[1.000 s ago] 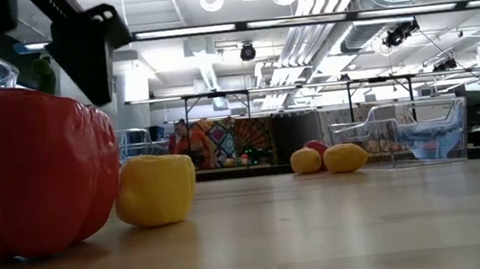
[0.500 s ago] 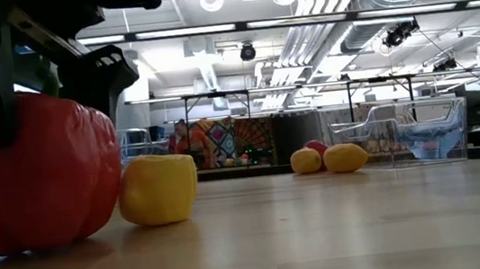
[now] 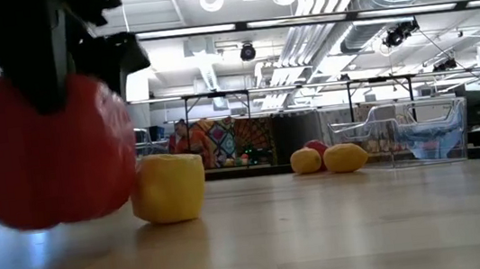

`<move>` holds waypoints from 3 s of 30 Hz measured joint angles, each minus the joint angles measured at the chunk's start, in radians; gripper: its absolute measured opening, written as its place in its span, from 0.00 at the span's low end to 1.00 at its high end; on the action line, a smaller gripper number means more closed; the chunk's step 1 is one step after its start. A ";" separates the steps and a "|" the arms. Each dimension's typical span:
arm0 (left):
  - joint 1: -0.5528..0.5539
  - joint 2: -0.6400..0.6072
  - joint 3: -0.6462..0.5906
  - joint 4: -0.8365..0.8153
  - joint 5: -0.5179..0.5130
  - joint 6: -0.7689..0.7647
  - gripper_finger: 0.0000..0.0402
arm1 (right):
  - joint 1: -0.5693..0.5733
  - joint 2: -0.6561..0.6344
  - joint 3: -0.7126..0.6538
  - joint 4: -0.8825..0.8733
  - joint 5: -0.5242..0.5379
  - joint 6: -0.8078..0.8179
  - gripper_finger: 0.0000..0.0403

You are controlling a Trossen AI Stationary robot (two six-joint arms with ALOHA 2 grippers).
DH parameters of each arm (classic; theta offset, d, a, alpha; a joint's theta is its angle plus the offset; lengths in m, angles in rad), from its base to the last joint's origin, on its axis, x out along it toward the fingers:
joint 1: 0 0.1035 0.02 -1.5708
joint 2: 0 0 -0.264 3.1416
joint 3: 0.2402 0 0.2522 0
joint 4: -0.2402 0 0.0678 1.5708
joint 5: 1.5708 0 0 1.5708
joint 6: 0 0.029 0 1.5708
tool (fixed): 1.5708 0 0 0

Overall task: Sort produce into baskets
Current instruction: Put the bell pepper into the bottom right transparent bin

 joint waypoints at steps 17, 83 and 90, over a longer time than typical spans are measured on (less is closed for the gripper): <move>0.137 -0.163 0.162 0.330 -0.159 0.143 0.63 | 0.064 -0.065 0.025 0.261 -0.039 -0.205 0.89; 0.298 0.601 0.615 1.149 -0.018 0.148 0.73 | 0.186 -0.284 0.068 0.186 0.485 -0.337 0.89; 0.298 0.601 0.615 1.147 -0.029 0.149 0.94 | 0.186 -0.273 0.068 0.186 0.464 -0.337 0.89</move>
